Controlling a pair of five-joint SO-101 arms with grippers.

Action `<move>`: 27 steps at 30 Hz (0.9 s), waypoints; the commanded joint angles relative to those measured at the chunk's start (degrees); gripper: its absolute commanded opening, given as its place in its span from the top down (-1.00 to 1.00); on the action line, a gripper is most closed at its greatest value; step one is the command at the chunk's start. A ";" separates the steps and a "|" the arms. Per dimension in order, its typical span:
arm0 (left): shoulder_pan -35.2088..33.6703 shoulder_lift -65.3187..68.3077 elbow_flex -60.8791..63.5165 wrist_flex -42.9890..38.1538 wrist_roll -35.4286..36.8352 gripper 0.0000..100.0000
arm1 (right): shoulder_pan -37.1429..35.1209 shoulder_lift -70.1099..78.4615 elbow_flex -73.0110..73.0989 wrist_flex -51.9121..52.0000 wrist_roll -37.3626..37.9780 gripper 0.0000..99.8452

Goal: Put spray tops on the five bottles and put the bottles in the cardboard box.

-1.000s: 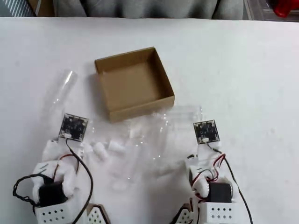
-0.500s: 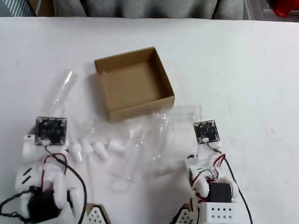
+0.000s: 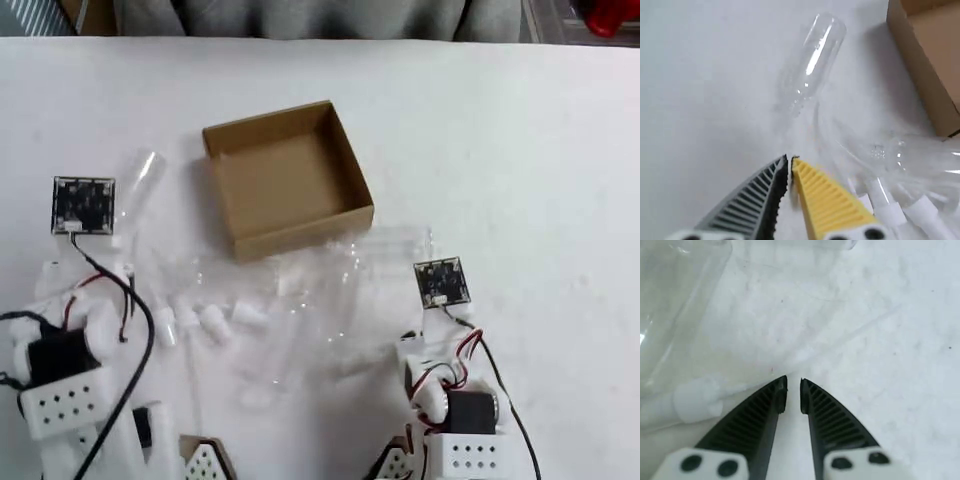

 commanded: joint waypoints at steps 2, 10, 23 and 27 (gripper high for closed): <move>-0.40 2.59 5.63 -9.14 0.79 0.96 | 1.10 -0.31 0.53 -0.13 -0.18 0.97; -8.48 2.77 12.75 -19.87 8.53 0.96 | 14.37 -0.31 -2.73 0.48 -0.09 0.96; -15.96 9.10 9.85 -23.56 17.85 0.79 | 5.41 -0.22 -13.98 -10.68 16.97 0.97; -17.27 21.49 3.52 -23.91 18.73 0.79 | -0.92 -0.13 -18.64 -10.68 17.23 0.97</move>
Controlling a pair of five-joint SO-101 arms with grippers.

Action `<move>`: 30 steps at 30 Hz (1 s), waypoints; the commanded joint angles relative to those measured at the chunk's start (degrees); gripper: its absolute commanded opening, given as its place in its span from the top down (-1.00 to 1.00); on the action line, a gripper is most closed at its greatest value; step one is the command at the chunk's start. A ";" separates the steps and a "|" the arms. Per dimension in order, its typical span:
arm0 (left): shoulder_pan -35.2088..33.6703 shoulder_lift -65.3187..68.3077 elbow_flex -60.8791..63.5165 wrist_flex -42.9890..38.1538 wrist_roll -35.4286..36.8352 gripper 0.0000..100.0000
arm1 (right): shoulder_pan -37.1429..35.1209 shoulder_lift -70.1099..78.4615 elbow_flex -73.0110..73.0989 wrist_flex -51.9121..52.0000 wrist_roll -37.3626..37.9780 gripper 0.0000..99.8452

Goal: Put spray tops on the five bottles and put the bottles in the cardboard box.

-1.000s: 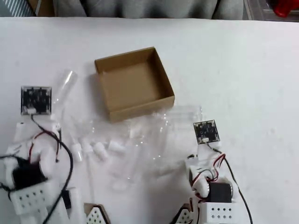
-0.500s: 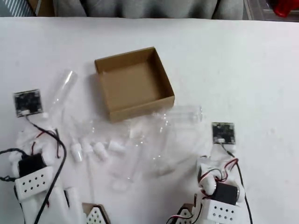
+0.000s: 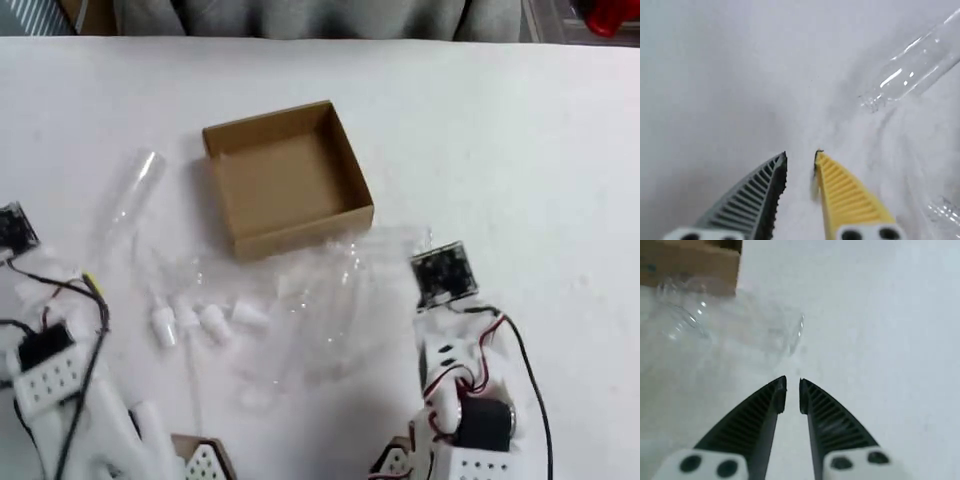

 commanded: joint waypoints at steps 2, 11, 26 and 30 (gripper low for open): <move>-2.51 13.32 -10.02 -1.85 1.23 0.82 | -7.52 0.31 -7.47 0.22 0.70 0.97; -2.77 27.65 -18.81 -1.85 1.32 0.85 | -27.21 17.19 -16.79 -3.56 -5.45 0.97; -6.73 41.89 -28.13 -1.67 7.12 0.84 | -56.48 67.65 -35.16 -25.71 -18.81 0.96; -7.69 45.05 -30.33 -1.49 9.23 0.84 | -56.75 79.43 -40.53 -33.45 -20.57 0.96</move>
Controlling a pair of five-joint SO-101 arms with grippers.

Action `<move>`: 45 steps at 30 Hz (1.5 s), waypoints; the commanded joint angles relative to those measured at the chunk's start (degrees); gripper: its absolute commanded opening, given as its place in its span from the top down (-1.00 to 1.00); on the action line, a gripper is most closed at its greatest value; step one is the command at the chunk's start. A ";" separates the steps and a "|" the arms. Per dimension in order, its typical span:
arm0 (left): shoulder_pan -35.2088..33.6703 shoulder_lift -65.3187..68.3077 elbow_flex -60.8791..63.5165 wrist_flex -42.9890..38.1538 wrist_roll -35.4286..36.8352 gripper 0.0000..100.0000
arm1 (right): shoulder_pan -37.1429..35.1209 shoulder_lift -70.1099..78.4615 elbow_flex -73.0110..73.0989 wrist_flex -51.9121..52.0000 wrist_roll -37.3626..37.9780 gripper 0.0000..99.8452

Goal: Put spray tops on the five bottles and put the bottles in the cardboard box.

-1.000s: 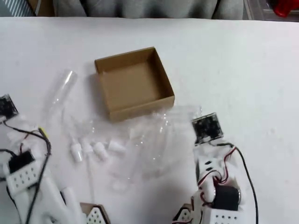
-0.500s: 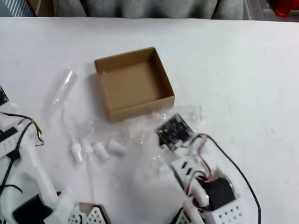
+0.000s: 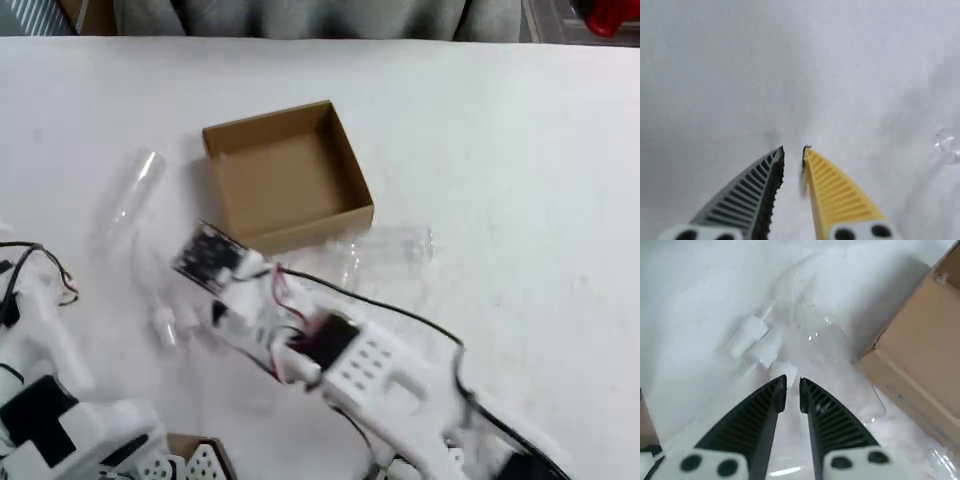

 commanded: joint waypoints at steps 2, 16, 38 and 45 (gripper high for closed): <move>-1.19 1.19 -4.40 -1.49 1.49 0.84 | -0.13 11.47 -9.32 -5.32 -5.98 0.96; -1.27 1.27 -4.22 -1.49 1.58 0.84 | -1.10 20.26 -9.67 -5.23 -10.99 0.86; -1.19 1.63 -4.13 -1.67 1.32 0.84 | -3.21 30.46 -11.60 -7.16 -10.64 0.83; -1.01 1.63 -4.13 -1.76 1.32 0.84 | -5.32 30.46 -11.69 -4.97 -10.55 0.64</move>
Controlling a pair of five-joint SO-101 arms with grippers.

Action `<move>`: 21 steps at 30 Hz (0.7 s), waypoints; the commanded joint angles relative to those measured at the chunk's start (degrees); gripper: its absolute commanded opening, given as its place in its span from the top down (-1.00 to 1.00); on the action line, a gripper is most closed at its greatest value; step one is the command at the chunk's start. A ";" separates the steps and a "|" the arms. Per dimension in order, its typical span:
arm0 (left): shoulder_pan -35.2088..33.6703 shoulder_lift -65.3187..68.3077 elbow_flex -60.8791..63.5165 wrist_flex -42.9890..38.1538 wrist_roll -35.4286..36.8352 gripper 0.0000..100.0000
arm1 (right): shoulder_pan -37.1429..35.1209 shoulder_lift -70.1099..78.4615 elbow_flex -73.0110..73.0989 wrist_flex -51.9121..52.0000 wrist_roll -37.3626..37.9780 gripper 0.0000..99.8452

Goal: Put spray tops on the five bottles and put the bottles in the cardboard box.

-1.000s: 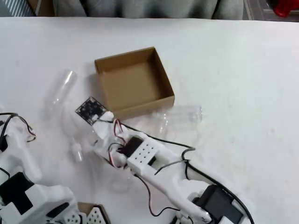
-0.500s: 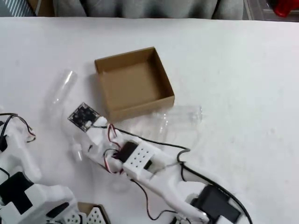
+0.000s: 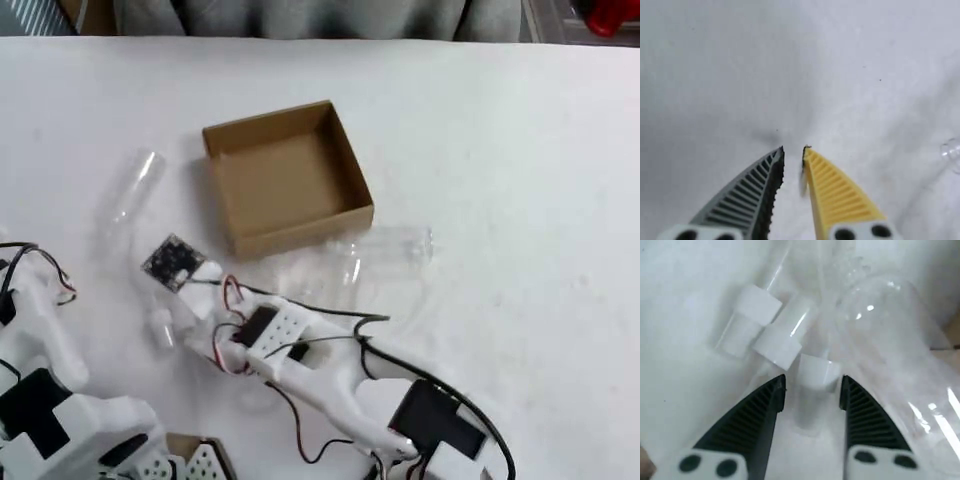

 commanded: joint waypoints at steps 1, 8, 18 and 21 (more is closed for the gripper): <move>-0.31 -0.31 -3.08 -1.76 0.26 0.84 | -0.22 -0.31 -2.37 1.19 -0.18 0.68; -0.22 -0.31 -3.08 -1.85 0.26 0.84 | 0.48 4.70 -5.19 0.13 3.87 0.86; -0.22 -0.31 -2.99 -1.85 0.26 0.84 | 3.47 0.92 -12.13 17.19 5.27 0.97; -0.22 -0.31 -2.99 -1.85 0.26 0.84 | 7.34 -5.23 -15.21 27.47 8.53 0.97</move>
